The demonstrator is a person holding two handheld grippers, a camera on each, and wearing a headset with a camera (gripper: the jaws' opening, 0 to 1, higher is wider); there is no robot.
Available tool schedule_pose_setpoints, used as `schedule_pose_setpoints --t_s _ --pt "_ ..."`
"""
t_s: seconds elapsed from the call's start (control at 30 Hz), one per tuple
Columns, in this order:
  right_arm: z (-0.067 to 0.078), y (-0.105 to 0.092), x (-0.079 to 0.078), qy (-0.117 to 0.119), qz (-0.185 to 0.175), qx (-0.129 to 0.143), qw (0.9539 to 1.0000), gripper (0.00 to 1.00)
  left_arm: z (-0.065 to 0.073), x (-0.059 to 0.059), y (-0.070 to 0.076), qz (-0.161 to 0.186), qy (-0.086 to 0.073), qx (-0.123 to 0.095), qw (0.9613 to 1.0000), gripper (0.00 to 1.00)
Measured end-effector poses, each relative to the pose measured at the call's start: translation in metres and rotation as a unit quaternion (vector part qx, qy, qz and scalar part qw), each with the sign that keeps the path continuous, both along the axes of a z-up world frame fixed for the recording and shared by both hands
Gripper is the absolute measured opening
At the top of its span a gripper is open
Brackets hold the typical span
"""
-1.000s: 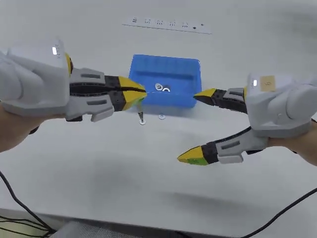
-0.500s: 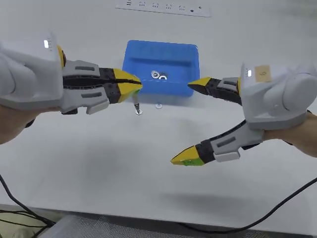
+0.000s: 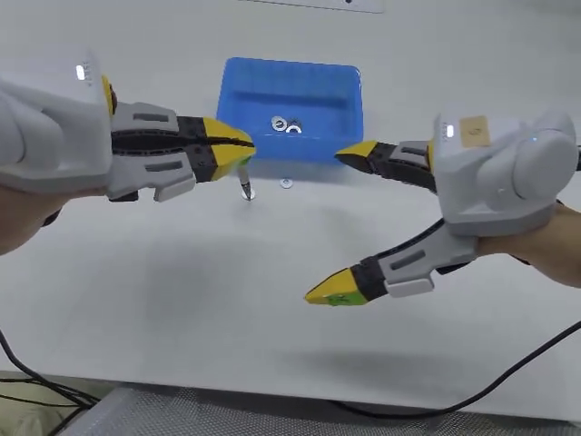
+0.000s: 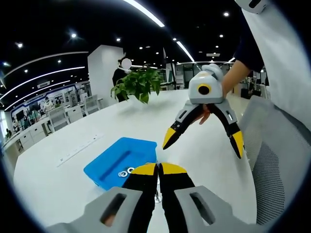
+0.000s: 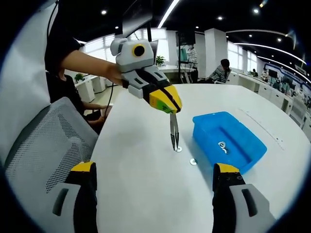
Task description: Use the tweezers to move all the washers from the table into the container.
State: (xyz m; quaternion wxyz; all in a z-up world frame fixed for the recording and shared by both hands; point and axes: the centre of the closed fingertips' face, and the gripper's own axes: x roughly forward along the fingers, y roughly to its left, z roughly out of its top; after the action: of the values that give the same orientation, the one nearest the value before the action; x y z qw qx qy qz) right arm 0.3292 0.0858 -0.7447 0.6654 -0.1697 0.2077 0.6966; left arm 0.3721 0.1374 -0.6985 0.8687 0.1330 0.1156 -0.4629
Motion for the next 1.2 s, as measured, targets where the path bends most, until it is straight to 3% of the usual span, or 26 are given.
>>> schedule_pose_setpoints --t_s 0.27,0.43,0.6,0.83,1.07,1.2 --pt "-0.003 0.001 -0.001 0.006 0.002 -0.004 1.0 0.99 -0.001 0.001 -0.001 -0.001 0.0 -0.003 1.0 0.05" --pt "-0.006 0.013 0.002 0.012 0.01 -0.006 0.9999 0.97 -0.001 0.001 0.001 -0.008 0.013 0.002 0.9999 0.05" --pt "-0.007 0.04 0.013 0.02 0.02 0.0 0.9996 0.8 -0.002 -0.004 0.001 -0.024 0.02 0.024 0.9992 0.05" --pt "-0.009 0.072 0.022 0.019 0.037 0.008 0.9991 0.66 -0.002 -0.007 -0.003 -0.022 0.027 0.021 0.9992 0.05" --pt "-0.026 0.081 0.027 0.018 0.045 -0.007 0.9988 0.55 -0.002 -0.009 -0.008 -0.027 0.029 0.016 0.9991 0.05" --pt "-0.032 0.081 0.034 0.01 0.048 -0.01 0.9987 0.4 -0.003 -0.007 -0.008 -0.029 0.029 0.017 0.999 0.05"
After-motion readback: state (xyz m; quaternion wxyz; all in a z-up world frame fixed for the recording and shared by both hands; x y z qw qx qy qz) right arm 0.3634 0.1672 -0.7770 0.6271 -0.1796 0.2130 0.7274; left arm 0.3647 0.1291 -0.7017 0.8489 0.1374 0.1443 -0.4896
